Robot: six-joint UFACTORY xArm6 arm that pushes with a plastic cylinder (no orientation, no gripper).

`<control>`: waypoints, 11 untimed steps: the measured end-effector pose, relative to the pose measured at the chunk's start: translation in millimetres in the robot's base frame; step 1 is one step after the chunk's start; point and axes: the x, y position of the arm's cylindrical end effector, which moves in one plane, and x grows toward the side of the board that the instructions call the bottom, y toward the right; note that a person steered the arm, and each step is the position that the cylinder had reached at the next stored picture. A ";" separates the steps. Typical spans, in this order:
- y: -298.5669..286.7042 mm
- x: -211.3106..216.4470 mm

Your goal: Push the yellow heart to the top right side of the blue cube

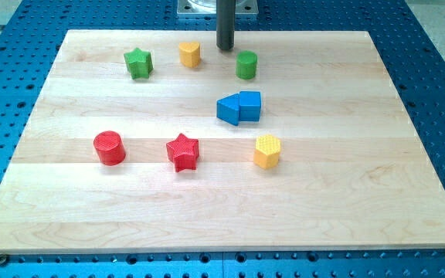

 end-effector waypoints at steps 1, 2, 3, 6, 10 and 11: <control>-77.2 7.3; -88.0 61.8; -70.0 78.4; -74.5 60.5; 61.6 126.9; 94.1 127.4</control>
